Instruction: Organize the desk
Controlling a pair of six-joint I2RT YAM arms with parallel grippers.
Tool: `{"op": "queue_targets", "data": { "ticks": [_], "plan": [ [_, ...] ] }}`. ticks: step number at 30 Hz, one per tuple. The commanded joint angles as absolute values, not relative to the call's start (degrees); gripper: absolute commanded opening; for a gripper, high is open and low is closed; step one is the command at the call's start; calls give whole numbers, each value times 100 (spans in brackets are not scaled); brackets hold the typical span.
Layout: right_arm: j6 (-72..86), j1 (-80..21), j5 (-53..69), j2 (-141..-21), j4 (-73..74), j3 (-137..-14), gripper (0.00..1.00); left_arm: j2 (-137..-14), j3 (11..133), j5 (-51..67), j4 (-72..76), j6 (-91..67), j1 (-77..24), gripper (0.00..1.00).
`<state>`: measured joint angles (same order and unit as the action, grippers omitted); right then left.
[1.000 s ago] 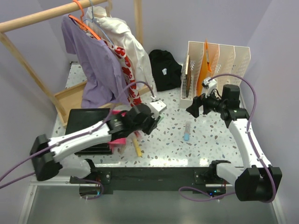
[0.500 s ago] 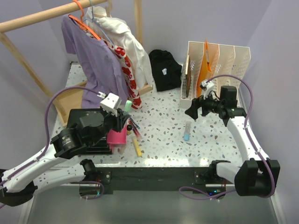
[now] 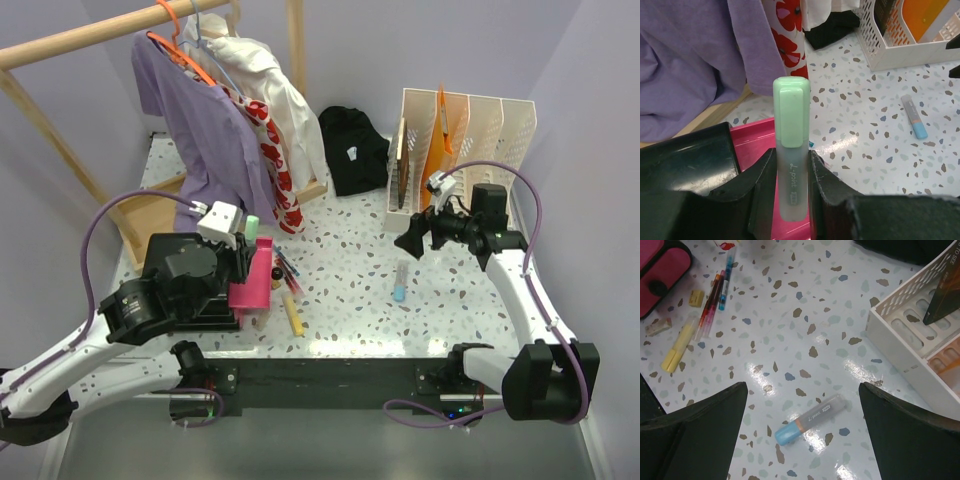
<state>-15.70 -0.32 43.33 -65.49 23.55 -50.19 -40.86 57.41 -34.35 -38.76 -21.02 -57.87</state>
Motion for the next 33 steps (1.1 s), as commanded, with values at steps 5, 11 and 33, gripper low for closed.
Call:
{"op": "queue_targets", "data": {
  "ticks": [5, 11, 33],
  "plan": [
    [-1723, -9, 4579, -6416, 2329, -5001, 98, -4166, 5880, -3867, -4034, -2443, -5766, 0],
    [-1723, -9, 4640, -6354, 2329, -5001, 98, -4456, 5968, -4095, -4183, -2549, -5766, 0],
    [-1749, -17, 4676, -6363, 2382, -5010, 98, -5036, 4966, -4096, -4148, -2927, -5476, 12]
  ]
}}
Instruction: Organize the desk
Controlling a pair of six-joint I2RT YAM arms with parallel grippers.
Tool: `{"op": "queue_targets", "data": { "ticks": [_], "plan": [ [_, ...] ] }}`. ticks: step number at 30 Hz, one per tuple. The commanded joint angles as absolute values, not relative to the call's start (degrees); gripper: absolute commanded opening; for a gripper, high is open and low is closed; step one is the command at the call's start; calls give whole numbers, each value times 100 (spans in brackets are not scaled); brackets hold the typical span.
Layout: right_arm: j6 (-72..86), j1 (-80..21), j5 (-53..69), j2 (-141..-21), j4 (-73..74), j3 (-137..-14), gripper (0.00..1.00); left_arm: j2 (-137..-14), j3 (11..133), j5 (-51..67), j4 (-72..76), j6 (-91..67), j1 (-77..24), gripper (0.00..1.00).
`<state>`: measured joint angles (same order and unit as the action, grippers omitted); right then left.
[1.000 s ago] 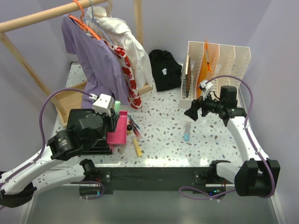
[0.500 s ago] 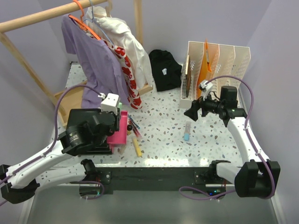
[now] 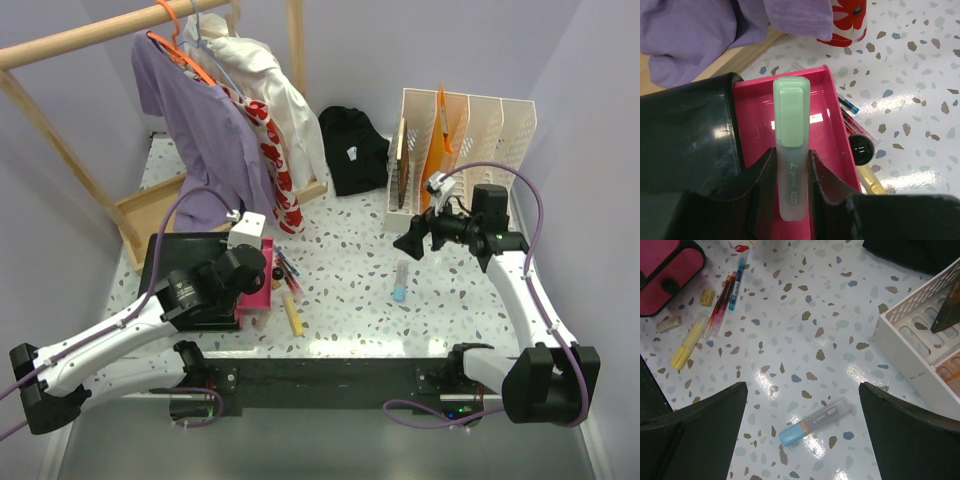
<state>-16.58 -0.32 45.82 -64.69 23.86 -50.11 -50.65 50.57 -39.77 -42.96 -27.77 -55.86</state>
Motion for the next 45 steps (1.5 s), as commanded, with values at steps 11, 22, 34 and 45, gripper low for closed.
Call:
{"op": "queue_targets", "data": {
  "ticks": [11, 22, 34, 45],
  "plan": [
    [-1802, -18, 4658, -6416, 2434, -5019, 99, -5001, 5097, -4148, -4131, -2874, -5432, 37],
    [-1898, -9, 4711, -6609, 2584, -5106, 99, -5133, 5387, -4053, -4219, -2786, -5414, 50],
    [-2390, -9, 4185, -6836, 3365, -5308, 99, -4272, 5107, -2805, -2832, -2373, -5423, 72],
    [-2444, -1212, 1944, -7031, 3438, -4703, 99, -3946, 4685, -2347, -2075, -1232, -5423, 84]
  ]
}}
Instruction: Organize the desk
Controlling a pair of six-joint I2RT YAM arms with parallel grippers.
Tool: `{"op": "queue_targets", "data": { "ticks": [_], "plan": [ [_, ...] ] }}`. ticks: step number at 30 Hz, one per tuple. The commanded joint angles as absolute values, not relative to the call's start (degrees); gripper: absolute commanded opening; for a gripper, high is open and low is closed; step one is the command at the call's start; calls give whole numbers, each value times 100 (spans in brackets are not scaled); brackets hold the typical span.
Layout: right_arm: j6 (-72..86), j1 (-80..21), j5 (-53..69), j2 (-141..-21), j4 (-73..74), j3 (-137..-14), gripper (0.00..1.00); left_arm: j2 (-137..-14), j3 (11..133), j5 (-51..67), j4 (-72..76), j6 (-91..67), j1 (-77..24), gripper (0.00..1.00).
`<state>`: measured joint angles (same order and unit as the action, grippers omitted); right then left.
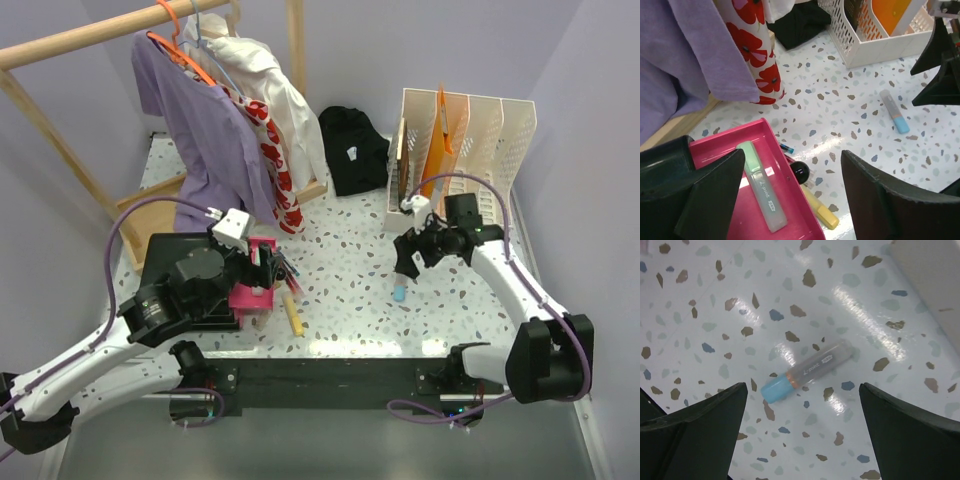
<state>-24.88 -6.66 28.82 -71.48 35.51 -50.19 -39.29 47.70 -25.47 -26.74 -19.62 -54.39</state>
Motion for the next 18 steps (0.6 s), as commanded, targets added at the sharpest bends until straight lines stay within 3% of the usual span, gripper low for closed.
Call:
{"op": "queue_targets", "data": {
  "ticks": [1, 12, 18],
  "plan": [
    [-2391, -1396, 1864, -7066, 3402, -4676, 99, -3990, 4685, -2364, -2039, -1091, -5423, 85],
    [-2276, -2100, 1257, -7628, 3270, -4641, 98, -3718, 4035, -2724, -1380, -396, -5414, 87],
    [-2162, -2241, 1011, -8200, 3191, -4729, 90, -3384, 3955, -3032, -1661, -527, -5405, 87]
  ]
}}
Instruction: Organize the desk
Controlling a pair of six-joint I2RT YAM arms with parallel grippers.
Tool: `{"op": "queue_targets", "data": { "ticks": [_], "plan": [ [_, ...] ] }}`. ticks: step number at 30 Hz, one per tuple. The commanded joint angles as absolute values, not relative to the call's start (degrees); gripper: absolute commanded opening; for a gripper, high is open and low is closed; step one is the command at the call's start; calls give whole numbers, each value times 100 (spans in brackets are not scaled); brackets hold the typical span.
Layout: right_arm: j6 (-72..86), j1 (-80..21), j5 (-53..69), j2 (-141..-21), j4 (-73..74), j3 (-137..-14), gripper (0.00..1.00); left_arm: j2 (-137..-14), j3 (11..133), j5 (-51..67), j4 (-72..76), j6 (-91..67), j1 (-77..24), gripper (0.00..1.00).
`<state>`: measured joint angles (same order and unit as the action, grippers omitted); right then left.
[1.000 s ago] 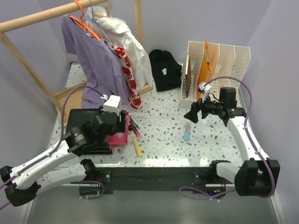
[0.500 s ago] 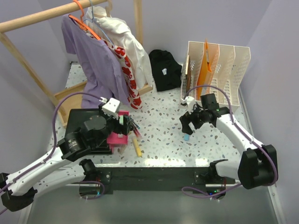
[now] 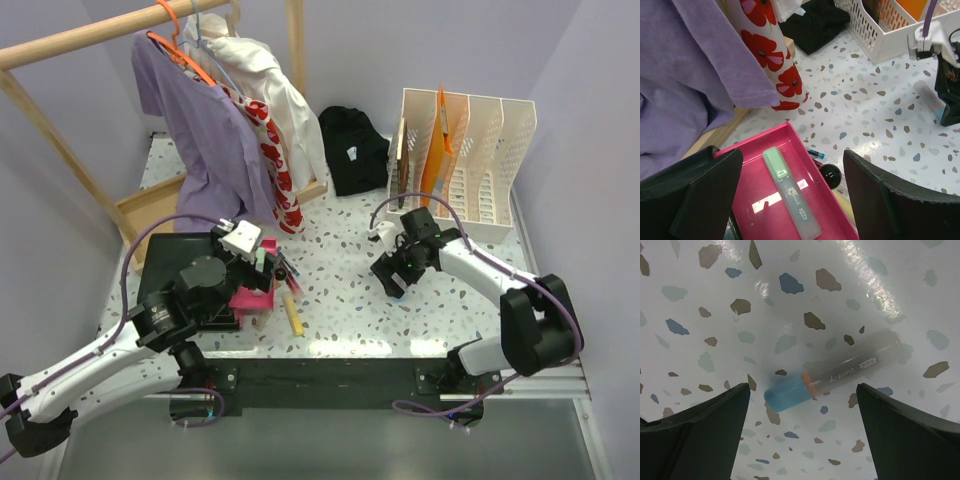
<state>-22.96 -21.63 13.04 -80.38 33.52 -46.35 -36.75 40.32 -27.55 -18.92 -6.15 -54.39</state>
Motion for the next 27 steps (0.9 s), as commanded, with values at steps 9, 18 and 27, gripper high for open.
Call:
{"op": "queue_targets", "data": {
  "ticks": [9, 18, 27],
  "plan": [
    [-1995, -2320, 528, -8745, 3050, -4772, 83, -3181, 3902, -2945, -1679, -527, -5353, 87],
    [-2092, -2312, 729, -9061, 3225, -4948, 35, -3112, 3911, -2944, -1731, -475, -5335, 88],
    [-3443, -2382, 1519, -8798, 4348, -5957, 1, -3067, 3894, -2962, -1705, -431, -5335, 90]
  ]
}}
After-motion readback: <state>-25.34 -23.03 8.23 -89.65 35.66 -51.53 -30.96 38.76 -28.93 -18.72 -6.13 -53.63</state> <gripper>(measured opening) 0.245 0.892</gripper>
